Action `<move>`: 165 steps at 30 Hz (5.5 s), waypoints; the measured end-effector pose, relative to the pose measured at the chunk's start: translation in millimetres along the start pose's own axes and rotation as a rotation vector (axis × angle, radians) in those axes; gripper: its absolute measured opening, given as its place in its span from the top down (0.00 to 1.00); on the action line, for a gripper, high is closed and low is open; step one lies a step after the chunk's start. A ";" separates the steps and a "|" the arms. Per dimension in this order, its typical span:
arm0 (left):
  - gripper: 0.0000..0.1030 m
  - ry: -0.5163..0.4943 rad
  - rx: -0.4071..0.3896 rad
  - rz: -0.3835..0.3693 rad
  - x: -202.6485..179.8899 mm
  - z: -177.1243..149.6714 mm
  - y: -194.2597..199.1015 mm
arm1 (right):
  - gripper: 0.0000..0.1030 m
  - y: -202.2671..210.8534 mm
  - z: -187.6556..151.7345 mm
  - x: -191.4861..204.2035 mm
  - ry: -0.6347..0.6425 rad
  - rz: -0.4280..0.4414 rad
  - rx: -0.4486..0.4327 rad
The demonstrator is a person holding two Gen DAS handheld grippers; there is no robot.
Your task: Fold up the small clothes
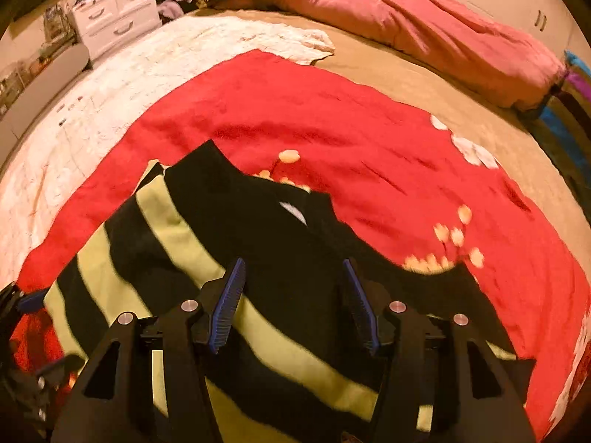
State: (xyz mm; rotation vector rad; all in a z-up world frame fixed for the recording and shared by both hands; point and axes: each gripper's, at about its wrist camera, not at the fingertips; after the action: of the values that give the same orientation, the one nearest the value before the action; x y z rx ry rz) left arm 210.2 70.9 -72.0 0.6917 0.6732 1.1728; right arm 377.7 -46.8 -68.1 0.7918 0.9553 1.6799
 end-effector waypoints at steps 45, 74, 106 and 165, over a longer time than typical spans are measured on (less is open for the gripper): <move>0.25 -0.008 -0.050 0.025 -6.1 17.7 34.5 | 0.18 122.0 -172.7 -120.4 -0.293 -0.132 -0.221; 0.21 0.058 -0.021 0.064 10.0 4.6 49.2 | 0.10 143.1 -225.0 -128.5 -0.407 -0.188 -0.303; 0.10 0.230 0.178 -0.188 66.8 98.4 -45.6 | 0.08 48.3 -180.0 155.4 0.352 -0.065 -0.323; 0.64 0.121 0.161 -0.638 -229.0 123.7 -50.8 | 0.88 141.7 -267.8 -114.3 -0.586 0.281 -0.267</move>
State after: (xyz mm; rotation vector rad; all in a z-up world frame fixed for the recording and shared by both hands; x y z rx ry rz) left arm 278.8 -177.8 -10.2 0.4837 1.0084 0.5767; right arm 118.8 -241.2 -76.7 1.1829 0.2174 1.6206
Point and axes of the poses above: each gripper's, at about its wrist camera, not at the fingertips, and y roughly against the way its jaws point, x to its left, z to its top, and after that the axes turned 11 degrees about -y, right-handed
